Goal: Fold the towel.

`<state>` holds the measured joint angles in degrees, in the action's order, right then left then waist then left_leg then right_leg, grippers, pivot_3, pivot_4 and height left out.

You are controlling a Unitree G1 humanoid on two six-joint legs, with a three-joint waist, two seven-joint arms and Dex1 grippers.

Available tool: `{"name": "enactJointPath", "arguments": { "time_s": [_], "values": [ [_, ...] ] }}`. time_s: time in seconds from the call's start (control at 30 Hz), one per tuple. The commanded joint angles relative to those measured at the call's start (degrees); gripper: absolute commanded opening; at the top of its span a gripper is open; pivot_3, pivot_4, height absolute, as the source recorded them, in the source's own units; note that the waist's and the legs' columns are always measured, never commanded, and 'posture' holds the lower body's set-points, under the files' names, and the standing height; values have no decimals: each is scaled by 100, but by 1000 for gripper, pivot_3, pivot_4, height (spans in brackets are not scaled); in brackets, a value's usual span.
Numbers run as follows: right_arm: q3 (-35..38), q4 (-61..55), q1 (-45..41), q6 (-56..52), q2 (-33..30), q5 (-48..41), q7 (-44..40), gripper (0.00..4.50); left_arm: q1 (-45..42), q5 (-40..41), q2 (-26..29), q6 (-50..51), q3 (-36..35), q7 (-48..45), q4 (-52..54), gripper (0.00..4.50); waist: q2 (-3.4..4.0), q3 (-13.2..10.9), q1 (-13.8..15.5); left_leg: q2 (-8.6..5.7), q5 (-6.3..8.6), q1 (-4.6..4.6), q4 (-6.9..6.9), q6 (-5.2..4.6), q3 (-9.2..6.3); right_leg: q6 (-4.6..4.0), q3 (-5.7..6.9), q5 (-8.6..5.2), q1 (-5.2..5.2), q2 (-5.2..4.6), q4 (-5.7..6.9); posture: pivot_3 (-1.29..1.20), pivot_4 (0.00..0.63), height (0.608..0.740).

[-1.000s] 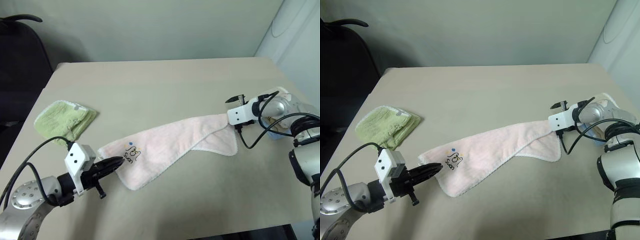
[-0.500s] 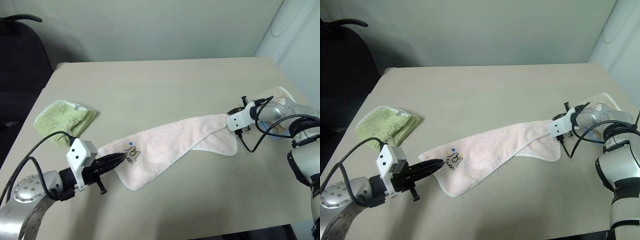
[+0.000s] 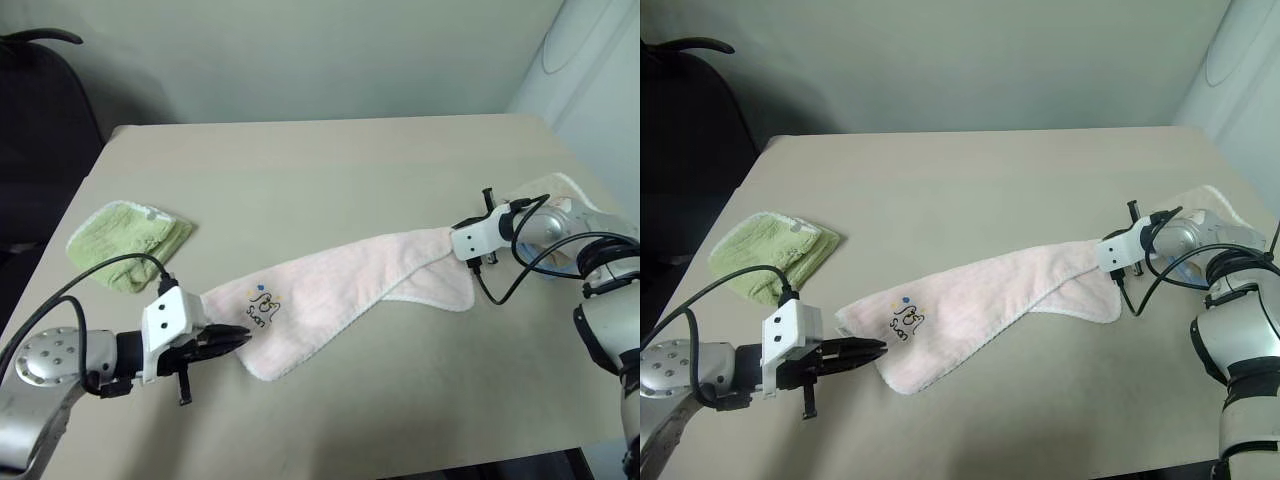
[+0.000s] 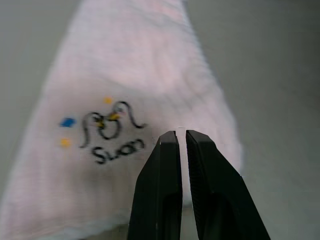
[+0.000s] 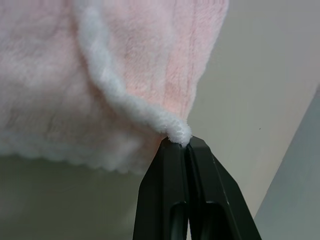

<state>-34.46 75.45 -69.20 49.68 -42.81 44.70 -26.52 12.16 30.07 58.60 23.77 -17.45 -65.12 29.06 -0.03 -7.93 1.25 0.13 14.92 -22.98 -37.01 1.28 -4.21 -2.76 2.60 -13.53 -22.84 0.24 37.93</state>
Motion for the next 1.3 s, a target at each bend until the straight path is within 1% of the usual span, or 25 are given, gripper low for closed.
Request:
{"name": "enactJointPath", "arguments": {
  "time_s": [0.03, 0.1, 0.17, 0.23, 0.37, 0.47, 0.63, 0.83, 0.93, 1.03, 1.3],
  "values": [
    [162, -112, -24, 54, -24, -158, 180, 0, -171, 173, 257, 16, 144, -516, -29, 1308, 0, 0, 2, 0, 2, -1, 0, 4, 0, 0, 0, 0, 0, 0, -1, 0, 150, 740],
    [173, -121, -13, 53, -26, -186, 199, 0, -317, 40, 313, -104, 310, -613, -120, 1977, 0, 0, 0, 0, 4, -1, 0, 7, 0, 0, 0, 0, 0, 0, 0, 0, 150, 740],
    [190, -133, 6, 64, -46, -226, 209, 0, -545, -312, 298, -400, 565, -572, -274, 2771, 1, 0, -1, 0, 6, -1, 0, 12, -1, 0, 0, 0, 0, 0, -1, 0, 150, 740],
    [213, -148, 35, 79, -85, -270, 204, 0, -752, -606, 241, -661, 839, -541, -371, 3466, 0, 0, 0, 1, 6, -2, 0, 12, -2, 0, 0, 0, -1, 0, -1, 0, 150, 740],
    [236, -173, 70, 80, -168, -328, 192, 0, -835, -746, 202, -858, 1079, -641, -348, 3466, 1, 0, -22, 0, 2, -5, 0, 4, -2, 0, 0, 0, -1, 0, -5, 0, 150, 740],
    [257, -184, 61, 83, -231, -366, 164, 0, -740, -962, 215, -1208, 1199, -709, -268, 3466, 1, -1, -33, 1, -1, -11, 1, 0, -2, 0, 0, 0, -7, 0, -6, 0, 150, 740],
    [329, -216, 68, 148, -325, -442, 58, 0, -551, -1164, 222, -1481, 1281, -670, -48, 3466, 1, -1, -40, 1, 2, -13, 1, -5, -2, 0, 0, 0, -8, 0, -7, 0, 150, 740],
    [488, -290, 178, 237, -453, -661, -158, 0, -223, -1676, 172, -1937, 1518, -530, -37, 3466, 1, -1, -44, 2, -5, -12, 1, -23, -2, 1, 1, -1, -8, 0, -6, 0, 150, 740],
    [537, -337, 232, 246, -474, -747, -229, 0, -182, -1938, 121, -2118, 1677, -455, -186, 3466, 1, -1, -44, 1, -4, -15, 1, -24, -2, 2, 1, -2, -8, 0, -8, 0, 150, 740],
    [592, -393, 324, 301, -484, -812, -316, 0, -330, -2220, 22, -2270, 1874, -323, -416, 3466, 1, -1, -44, 2, -4, -13, 1, -24, -1, 1, 0, -2, -8, 0, -4, 0, 150, 740],
    [694, -523, 498, 338, -570, -963, -479, 0, -703, -2584, -181, -2623, 2162, -155, -1079, 3466, 20, 6, 2, 0, -4, -13, 0, -22, -2, 4, -1, 0, -3, -1, -4, 0, 150, 740]
  ]
}}
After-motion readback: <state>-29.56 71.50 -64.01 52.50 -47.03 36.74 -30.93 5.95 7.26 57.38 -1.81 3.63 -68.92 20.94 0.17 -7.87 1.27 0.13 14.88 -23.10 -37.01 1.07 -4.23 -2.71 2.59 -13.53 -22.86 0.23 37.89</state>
